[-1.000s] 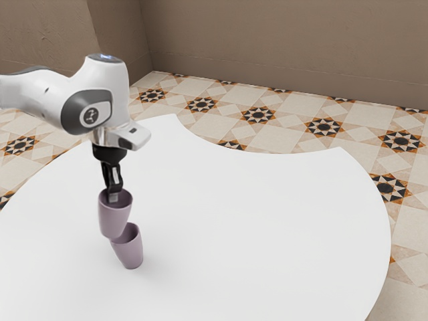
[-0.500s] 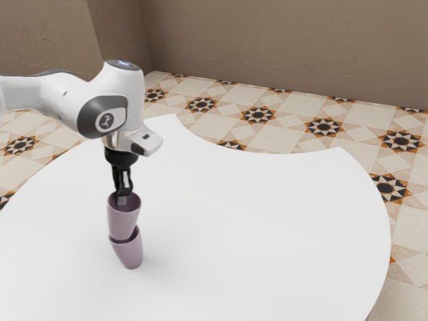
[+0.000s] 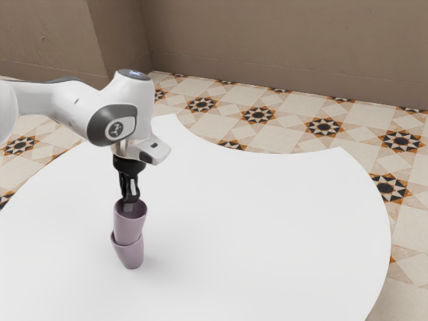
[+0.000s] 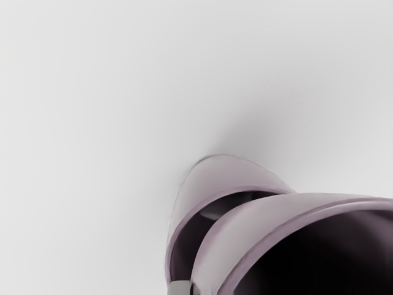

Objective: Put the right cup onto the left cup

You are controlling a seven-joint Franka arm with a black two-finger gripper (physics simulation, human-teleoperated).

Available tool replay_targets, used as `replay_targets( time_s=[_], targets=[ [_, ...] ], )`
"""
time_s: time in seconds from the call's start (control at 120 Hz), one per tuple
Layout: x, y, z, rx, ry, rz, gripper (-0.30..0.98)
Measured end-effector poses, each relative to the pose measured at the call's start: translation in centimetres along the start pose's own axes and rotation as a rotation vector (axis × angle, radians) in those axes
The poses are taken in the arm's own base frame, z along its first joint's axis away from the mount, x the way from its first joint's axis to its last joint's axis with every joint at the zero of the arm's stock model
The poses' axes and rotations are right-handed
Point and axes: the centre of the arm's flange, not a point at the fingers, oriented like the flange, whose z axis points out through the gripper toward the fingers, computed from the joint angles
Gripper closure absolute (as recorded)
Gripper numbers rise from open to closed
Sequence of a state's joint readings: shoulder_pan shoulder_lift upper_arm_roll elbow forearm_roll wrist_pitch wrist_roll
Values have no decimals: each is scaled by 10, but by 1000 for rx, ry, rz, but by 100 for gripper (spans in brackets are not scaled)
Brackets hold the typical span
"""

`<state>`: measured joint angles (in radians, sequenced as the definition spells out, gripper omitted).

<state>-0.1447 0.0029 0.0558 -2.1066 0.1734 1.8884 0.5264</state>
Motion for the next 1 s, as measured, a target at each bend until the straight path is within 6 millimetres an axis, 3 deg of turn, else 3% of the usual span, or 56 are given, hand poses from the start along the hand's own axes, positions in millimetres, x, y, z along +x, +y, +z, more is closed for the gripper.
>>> replay_targets(
  time_s=[0.142, 0.325, 0.467, 0.817, 0.9, 1.0],
  targets=[
    [1, 1, 0, 0, 1, 0, 78],
    [0, 3, -3, -7, 11, -7, 39],
    [-3, 4, -7, -9, 20, -12, 20],
    [-22, -19, -9, -21, 34, -69, 4],
    [-24, -34, -26, -3, 73, -81, 3],
    [-20, -55, -63, 34, 149, -86, 2]
  ],
)
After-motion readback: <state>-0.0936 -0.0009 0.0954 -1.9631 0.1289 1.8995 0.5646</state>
